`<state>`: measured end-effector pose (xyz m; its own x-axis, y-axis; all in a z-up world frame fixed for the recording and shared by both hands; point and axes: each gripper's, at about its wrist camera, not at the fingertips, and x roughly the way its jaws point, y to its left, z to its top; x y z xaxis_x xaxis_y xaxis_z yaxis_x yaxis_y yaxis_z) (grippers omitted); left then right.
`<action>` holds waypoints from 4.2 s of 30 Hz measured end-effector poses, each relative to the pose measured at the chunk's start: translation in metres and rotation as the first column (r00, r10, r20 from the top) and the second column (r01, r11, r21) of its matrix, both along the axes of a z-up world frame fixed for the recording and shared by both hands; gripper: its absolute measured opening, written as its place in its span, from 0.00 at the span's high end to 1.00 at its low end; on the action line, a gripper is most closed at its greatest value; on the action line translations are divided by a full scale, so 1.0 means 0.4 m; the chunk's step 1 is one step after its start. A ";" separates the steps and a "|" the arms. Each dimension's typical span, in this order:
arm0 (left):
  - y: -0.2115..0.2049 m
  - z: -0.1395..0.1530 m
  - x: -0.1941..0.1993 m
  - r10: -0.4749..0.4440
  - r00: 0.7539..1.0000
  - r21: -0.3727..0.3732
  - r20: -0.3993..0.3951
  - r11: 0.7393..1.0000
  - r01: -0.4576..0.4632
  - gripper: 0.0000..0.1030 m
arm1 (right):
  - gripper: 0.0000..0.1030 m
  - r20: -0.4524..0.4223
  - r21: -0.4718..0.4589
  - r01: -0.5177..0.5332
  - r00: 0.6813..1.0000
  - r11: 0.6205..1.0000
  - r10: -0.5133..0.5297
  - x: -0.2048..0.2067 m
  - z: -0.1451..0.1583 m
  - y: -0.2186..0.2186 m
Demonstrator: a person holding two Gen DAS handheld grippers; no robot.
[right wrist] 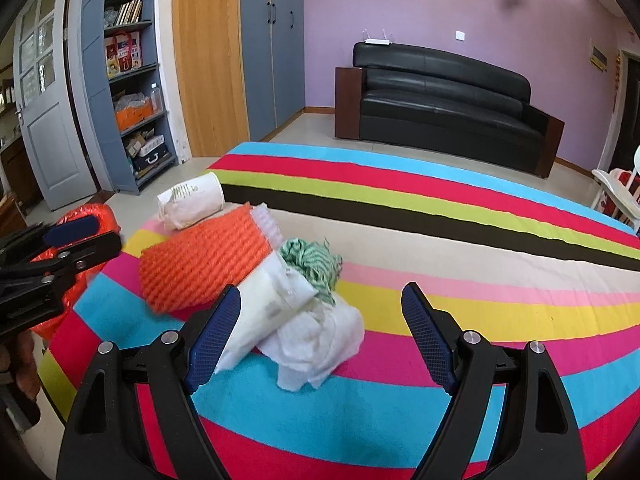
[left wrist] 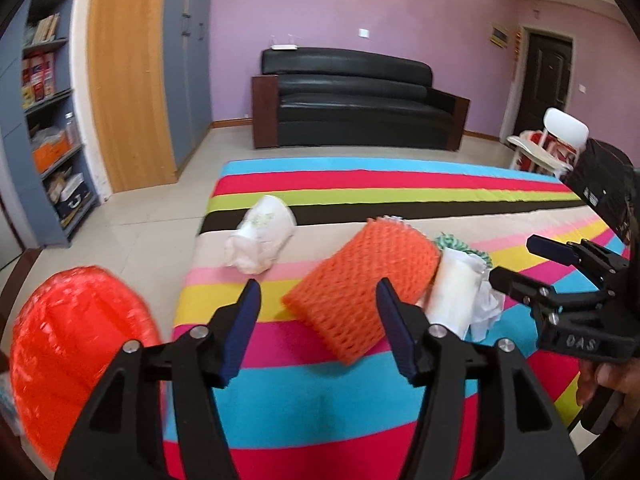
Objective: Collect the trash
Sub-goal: 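Grasp the orange foam mesh sleeve with the left tool, then grasp the white wrapped packet with the right tool while the left holds the orange mesh, then carry both items to the red bin and open both tools over it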
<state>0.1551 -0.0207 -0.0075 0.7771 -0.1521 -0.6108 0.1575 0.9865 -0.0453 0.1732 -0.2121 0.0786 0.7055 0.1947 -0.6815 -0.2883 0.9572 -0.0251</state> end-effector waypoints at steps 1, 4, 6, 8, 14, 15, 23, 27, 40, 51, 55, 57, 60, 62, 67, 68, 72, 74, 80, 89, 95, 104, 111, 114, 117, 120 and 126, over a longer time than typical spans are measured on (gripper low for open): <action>-0.008 -0.008 0.009 -0.008 1.000 0.001 -0.004 1.000 0.008 0.41 | 0.25 0.001 -0.002 0.002 1.000 1.000 -0.002 -0.001 -0.002 -0.002; -0.033 -0.039 0.045 -0.042 0.999 0.002 -0.031 0.999 0.042 0.38 | 0.25 0.000 -0.006 0.006 1.000 1.000 -0.006 0.000 -0.005 -0.008; -0.044 -0.061 0.072 -0.051 0.997 0.013 -0.052 0.999 0.052 0.37 | 0.24 0.000 -0.003 0.013 1.000 1.000 -0.013 0.002 -0.005 -0.015; -0.051 -0.076 0.096 -0.056 0.996 0.015 -0.070 0.998 0.057 0.36 | 0.25 0.001 -0.002 0.014 1.000 1.000 -0.014 0.001 -0.002 -0.016; -0.052 -0.118 0.147 -0.088 0.985 0.011 -0.148 0.996 0.091 0.53 | 0.25 -0.003 -0.001 -0.006 1.000 1.000 0.006 -0.012 0.003 0.001; -0.052 -0.123 0.149 -0.092 0.983 0.018 -0.158 0.995 0.096 0.59 | 0.25 -0.003 -0.001 -0.008 1.000 1.000 0.008 -0.016 0.003 0.004; -0.036 -0.115 0.119 -0.104 0.981 0.003 -0.161 0.994 0.106 0.87 | 0.34 -0.019 0.011 -0.038 0.999 0.999 0.038 -0.033 0.002 0.041; -0.005 -0.099 0.089 -0.065 0.986 -0.020 -0.152 0.998 0.062 0.88 | 0.39 -0.028 0.016 -0.052 0.998 0.998 0.053 -0.037 -0.003 0.058; 0.092 -0.015 -0.014 -0.006 0.992 -0.050 -0.123 0.999 -0.001 0.88 | 0.43 -0.094 0.023 -0.052 0.994 0.998 0.054 -0.006 -0.050 0.104; 0.162 0.046 -0.119 0.062 0.994 -0.089 -0.094 0.994 -0.070 0.88 | 0.42 -0.099 -0.024 -0.036 0.995 0.999 0.033 0.033 -0.087 0.136; 0.186 0.061 -0.149 0.086 0.993 -0.110 -0.081 0.989 -0.095 0.88 | 0.51 -0.090 -0.055 -0.039 0.995 0.998 0.034 0.036 -0.093 0.143; 0.194 0.073 -0.154 0.095 0.993 -0.118 -0.072 0.988 -0.103 0.88 | 0.55 -0.081 -0.062 -0.043 0.996 0.997 0.038 0.031 -0.090 0.144; 0.205 0.081 -0.155 0.105 0.993 -0.119 -0.062 0.987 -0.111 0.88 | 0.66 -0.078 -0.051 -0.057 0.996 0.997 0.053 0.020 -0.080 0.141; 0.207 0.082 -0.158 0.107 0.992 -0.124 -0.063 0.986 -0.114 0.88 | 0.71 -0.073 -0.045 -0.071 0.995 0.996 0.068 0.013 -0.072 0.142; 0.204 0.088 -0.157 0.113 0.992 -0.121 -0.055 0.986 -0.119 0.88 | 0.77 -0.062 -0.030 -0.106 0.993 0.994 0.104 -0.001 -0.055 0.151; 0.205 0.091 -0.158 0.114 0.992 -0.122 -0.053 0.985 -0.120 0.88 | 0.78 -0.060 -0.029 -0.113 0.992 0.993 0.111 -0.005 -0.054 0.154; 0.213 0.089 -0.161 0.126 0.991 -0.124 -0.049 0.984 -0.131 0.88 | 0.78 -0.048 -0.029 -0.142 0.989 0.989 0.140 -0.022 -0.044 0.173; 0.217 0.091 -0.163 0.133 0.990 -0.125 -0.047 0.982 -0.138 0.88 | 0.78 -0.042 -0.017 -0.152 0.988 0.988 0.151 -0.030 -0.035 0.178; 0.226 0.106 -0.169 0.148 0.989 -0.131 -0.032 0.980 -0.151 0.88 | 0.78 -0.014 0.019 -0.168 0.986 0.986 0.168 -0.050 0.003 0.171; 0.242 0.124 -0.181 0.177 0.984 -0.135 -0.010 0.975 -0.177 0.88 | 0.78 0.034 0.026 -0.175 0.984 0.984 0.174 -0.070 0.044 0.175; 0.253 0.134 -0.185 0.197 0.980 -0.139 -0.004 0.971 -0.195 0.88 | 0.78 0.049 0.012 -0.177 0.983 0.984 0.177 -0.077 0.050 0.186; 0.262 0.143 -0.193 0.216 0.976 -0.134 0.008 0.968 -0.213 0.88 | 0.78 0.060 0.014 -0.174 0.983 0.985 0.173 -0.077 0.061 0.192; 0.275 0.147 -0.203 0.233 0.972 -0.138 0.011 0.963 -0.229 0.88 | 0.78 0.066 0.009 -0.180 0.982 0.984 0.179 -0.076 0.071 0.205; 0.286 0.152 -0.207 0.245 0.970 -0.140 0.011 0.960 -0.241 0.88 | 0.78 0.072 0.003 -0.186 0.980 0.982 0.186 -0.076 0.078 0.219; 0.296 0.157 -0.216 0.257 0.966 -0.142 0.013 0.957 -0.252 0.88 | 0.78 0.077 0.003 -0.194 0.978 0.981 0.193 -0.077 0.088 0.231; 0.310 0.164 -0.226 0.271 0.962 -0.143 0.018 0.954 -0.266 0.88 | 0.78 0.078 0.011 -0.201 0.977 0.980 0.199 -0.074 0.096 0.252; 0.357 0.188 -0.248 0.311 0.950 -0.155 0.031 0.940 -0.303 0.88 | 0.78 0.084 0.022 -0.241 0.967 0.970 0.239 -0.073 0.114 0.330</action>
